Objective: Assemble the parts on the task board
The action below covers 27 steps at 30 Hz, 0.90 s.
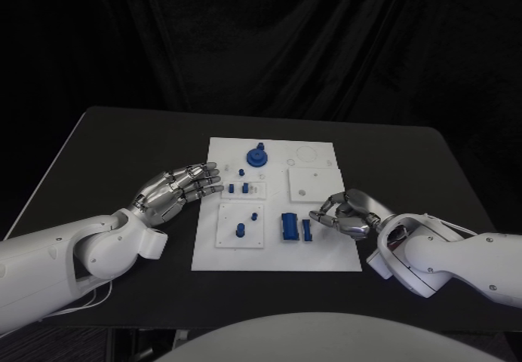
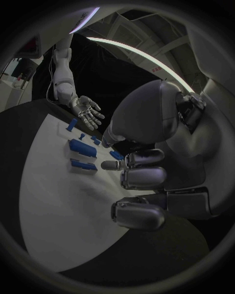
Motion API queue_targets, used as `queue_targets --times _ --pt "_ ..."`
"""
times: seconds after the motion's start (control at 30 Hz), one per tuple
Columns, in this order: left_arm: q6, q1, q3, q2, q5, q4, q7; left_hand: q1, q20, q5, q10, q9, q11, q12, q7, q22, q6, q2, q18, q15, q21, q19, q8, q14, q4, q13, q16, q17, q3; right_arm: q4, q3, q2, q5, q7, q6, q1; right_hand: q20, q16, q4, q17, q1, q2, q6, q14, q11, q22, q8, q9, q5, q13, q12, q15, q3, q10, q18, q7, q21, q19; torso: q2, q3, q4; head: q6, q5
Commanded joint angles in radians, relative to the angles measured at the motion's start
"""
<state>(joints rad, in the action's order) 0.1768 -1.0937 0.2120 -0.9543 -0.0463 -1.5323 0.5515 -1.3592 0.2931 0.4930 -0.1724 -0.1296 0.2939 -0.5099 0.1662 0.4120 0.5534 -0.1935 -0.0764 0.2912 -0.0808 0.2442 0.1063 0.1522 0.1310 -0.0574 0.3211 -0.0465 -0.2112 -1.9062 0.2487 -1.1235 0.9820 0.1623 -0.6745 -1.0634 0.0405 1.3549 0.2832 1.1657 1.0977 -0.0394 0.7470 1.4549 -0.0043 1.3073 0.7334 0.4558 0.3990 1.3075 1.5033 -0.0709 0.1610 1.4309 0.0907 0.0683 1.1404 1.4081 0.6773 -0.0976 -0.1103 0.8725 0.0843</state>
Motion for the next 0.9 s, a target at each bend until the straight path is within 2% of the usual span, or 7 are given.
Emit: queue_targets --times 0.03,0.2,0.27,0.33,0.57,0.7,0.9 --pt "-0.052 0.001 -0.001 -0.009 -0.002 -0.018 0.069 -0.004 -0.001 0.012 -0.009 -0.002 0.001 -0.001 0.031 -0.025 0.017 0.019 0.005 -0.008 0.01 -0.016 0.007 -0.027 -0.005 0.0 -0.022 0.004 -0.016 0.007 -0.001 -0.013 -0.153 -0.274 -0.094 -0.029 0.015 -0.134 0.006 -0.19 0.005 0.024 -0.005 -0.08 0.018 0.044 -0.022 -0.006 -0.017 -0.031 -0.094 0.019 0.005 -0.138 0.043 0.014 -0.223 -0.105 0.0 -0.0005 0.0003 0.0 -0.002" --pt "-0.108 -0.006 -0.001 -0.03 -0.002 -0.038 0.137 0.007 -0.028 0.027 0.027 0.002 -0.038 0.052 0.028 -0.12 0.006 0.065 -0.02 -0.053 0.044 -0.108 0.004 -0.099 -0.02 0.005 -0.108 0.014 -0.028 0.071 -0.001 0.008 -0.464 -0.519 0.015 -0.097 0.139 -0.605 0.001 -0.639 -0.099 0.079 -0.148 -0.652 0.172 -0.232 -0.151 -0.093 0.038 -0.559 -0.603 0.192 -0.037 -0.915 0.03 0.161 -0.815 -0.566 -0.006 -0.0003 0.0021 0.0 0.005" --pt "-0.106 -0.013 -0.001 -0.026 -0.002 -0.033 0.153 0.06 -0.061 0.025 0.087 0.01 -0.102 0.155 0.017 -0.222 -0.039 0.087 -0.041 -0.112 0.056 -0.181 -0.009 -0.142 0.016 0.014 -0.218 0.029 0.028 0.103 -0.001 0.023 -0.542 -0.601 0.07 -0.113 0.169 -0.715 0.011 -0.73 -0.089 0.093 -0.184 -0.788 0.24 -0.339 -0.185 -0.132 0.031 -0.673 -0.738 0.254 -0.06 -1.011 0.023 0.185 -0.941 -0.664 -0.01 0.0 0.0016 0.0 0.011" --pt "-0.098 -0.02 -0.001 -0.011 -0.002 -0.017 0.166 0.083 -0.075 0.024 0.126 0.019 -0.137 0.233 0.005 -0.292 -0.084 0.09 -0.063 -0.146 0.064 -0.215 -0.022 -0.153 0.045 0.022 -0.288 0.04 0.081 0.14 -0.001 0.041 -0.609 -0.673 0.125 -0.123 0.216 -0.835 0.004 -0.833 -0.087 0.103 -0.234 -0.93 0.297 -0.441 -0.247 -0.186 0.024 -0.804 -0.873 0.318 -0.096 -1.112 -0.008 0.134 -1.048 -0.751 -0.016 0.0008 0.0019 0.0 0.01" --pt "-0.094 -0.028 -0.001 0.047 0.032 0.053 0.228 0.099 -0.046 -0.082 0.174 0.065 -0.272 0.398 -0.108 -0.337 -0.252 0.033 -0.092 -0.173 0.068 -0.231 -0.069 -0.152 0.162 0.04 -0.321 0.047 0.247 0.266 0.0 0.117 -0.822 -0.815 0.359 -0.131 0.254 -1.045 0.008 -1.023 -0.103 0.133 -0.44 -1.25 0.252 -1.02 -0.495 -0.348 -0.034 -1.058 -1.092 0.361 -0.216 -1.338 -0.027 0.033 -1.114 -1.287 -0.048 0.006 0.0123 0.0 -0.01" --pt "-0.123 -0.025 -0.001 0.089 0.061 0.11 0.268 0.172 -0.019 -0.286 0.176 0.083 -0.319 0.437 -0.153 -0.351 -0.304 -0.009 -0.098 -0.2 0.07 -0.233 -0.074 -0.152 0.164 0.045 -0.321 0.047 0.337 0.329 0.0 0.149 -0.871 -0.886 0.435 -0.118 0.254 -1.126 0.008 -1.089 -0.042 0.143 -0.614 -1.355 0.161 -1.099 -0.637 -0.419 -0.047 -1.153 -1.173 0.328 -0.261 -1.388 -0.027 -0.192 -1.118 -1.336 -0.071 0.01 0.0264 -0.018 -0.028" --pt "-0.154 -0.011 -0.001 0.145 0.098 0.185 0.313 0.15 -0.048 -0.32 0.174 0.099 -0.337 0.445 -0.186 -0.392 -0.338 -0.043 -0.1 -0.203 0.077 -0.242 -0.079 -0.152 0.162 0.046 -0.321 0.047 0.414 0.404 0.0 0.184 -0.894 -0.943 0.473 -0.078 0.251 -1.212 0.008 -1.142 0.019 0.178 -0.6 -1.432 0.101 -1.164 -0.657 -0.429 -0.037 -1.243 -1.226 0.268 -0.345 -1.412 -0.019 -0.167 -1.123 -1.369 -0.123 0.0178 0.0429 -0.033 -0.063"
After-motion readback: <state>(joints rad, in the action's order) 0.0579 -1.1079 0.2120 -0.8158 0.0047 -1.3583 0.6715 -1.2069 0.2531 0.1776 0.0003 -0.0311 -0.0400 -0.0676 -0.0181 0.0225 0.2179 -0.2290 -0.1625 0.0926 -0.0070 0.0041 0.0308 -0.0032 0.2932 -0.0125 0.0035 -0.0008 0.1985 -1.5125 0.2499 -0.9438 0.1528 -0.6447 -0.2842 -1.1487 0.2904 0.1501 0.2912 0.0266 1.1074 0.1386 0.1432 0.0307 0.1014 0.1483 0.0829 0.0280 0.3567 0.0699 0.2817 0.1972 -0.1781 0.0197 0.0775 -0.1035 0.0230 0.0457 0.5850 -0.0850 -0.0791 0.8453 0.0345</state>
